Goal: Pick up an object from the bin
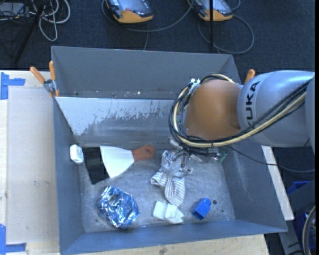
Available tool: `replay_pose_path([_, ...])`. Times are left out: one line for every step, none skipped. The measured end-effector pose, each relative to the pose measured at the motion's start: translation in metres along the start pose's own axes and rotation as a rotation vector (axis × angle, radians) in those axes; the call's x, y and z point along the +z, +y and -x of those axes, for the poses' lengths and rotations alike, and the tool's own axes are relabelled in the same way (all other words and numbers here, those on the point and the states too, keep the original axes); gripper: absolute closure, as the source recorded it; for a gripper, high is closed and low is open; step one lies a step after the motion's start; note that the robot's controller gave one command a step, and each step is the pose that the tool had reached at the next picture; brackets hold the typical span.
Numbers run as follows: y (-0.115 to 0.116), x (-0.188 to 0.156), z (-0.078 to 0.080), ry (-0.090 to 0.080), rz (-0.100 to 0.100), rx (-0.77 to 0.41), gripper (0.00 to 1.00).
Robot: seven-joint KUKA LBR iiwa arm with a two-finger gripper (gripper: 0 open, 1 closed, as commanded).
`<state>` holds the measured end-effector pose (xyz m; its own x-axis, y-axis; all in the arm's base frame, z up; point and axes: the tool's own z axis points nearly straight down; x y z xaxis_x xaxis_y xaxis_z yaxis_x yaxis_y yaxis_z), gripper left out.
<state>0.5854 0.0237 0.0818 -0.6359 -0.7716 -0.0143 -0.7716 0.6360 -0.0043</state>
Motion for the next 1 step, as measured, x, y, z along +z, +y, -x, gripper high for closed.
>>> replay_pose_path([0.0000, 0.0000, 0.0000, 0.000, 0.000, 0.000, 1.00])
